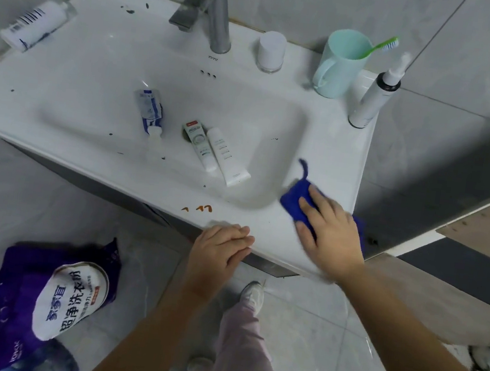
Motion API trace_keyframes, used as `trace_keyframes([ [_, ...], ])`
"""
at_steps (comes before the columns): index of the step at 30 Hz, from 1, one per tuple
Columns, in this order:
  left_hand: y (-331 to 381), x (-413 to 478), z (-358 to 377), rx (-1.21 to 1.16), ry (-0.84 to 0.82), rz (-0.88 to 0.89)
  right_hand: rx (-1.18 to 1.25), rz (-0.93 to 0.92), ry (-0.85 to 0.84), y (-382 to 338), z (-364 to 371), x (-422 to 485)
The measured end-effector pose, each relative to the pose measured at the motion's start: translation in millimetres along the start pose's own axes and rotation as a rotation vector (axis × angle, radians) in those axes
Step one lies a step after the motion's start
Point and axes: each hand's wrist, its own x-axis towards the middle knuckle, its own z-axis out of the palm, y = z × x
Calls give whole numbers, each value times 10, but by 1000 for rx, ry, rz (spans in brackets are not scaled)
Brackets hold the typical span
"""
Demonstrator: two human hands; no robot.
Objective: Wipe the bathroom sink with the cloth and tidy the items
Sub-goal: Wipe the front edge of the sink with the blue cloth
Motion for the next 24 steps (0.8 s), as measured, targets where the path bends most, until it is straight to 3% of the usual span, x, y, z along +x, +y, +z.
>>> trace_keyframes([
  [3,12,-7,9,-14,2,-26,-11,-13,11,-162,26,-556],
  [6,23,-14,0,-15,-9,-21,11,-81,-51,-84,22,-338],
  [11,69,-33,-61,57,-114,-19,11,132,-64,-101,48,345],
  [15,79,-177,-249,169,-199,70,9,4,-63,-730,163,-179],
  [19,5,-363,-591,218,-140,-62,-9,-50,-85,-696,121,-302],
  [24,-275,-409,-967,308,-139,-148,-12,364,-20,-489,104,-6],
])
